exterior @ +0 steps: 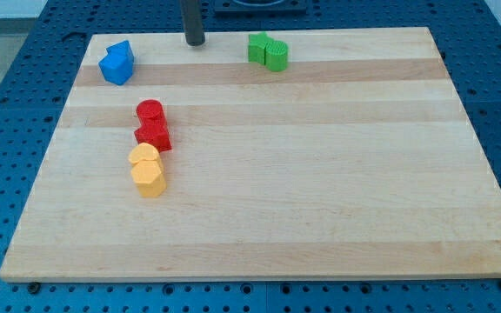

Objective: Point your arm to the top left

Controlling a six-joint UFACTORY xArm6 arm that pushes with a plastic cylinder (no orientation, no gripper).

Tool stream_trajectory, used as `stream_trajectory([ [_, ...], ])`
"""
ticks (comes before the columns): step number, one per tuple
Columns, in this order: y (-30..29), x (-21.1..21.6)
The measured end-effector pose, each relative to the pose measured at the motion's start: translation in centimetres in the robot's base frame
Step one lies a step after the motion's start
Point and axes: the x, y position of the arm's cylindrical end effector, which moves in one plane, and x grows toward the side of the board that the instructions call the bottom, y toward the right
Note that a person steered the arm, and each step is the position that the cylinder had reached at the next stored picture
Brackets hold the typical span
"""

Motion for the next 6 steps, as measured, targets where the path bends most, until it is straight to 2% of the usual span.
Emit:
stream_trajectory([
  [4,-1.1,-1.6],
  [5,-6.7,-1.6],
  [6,-9.6,-1.7],
])
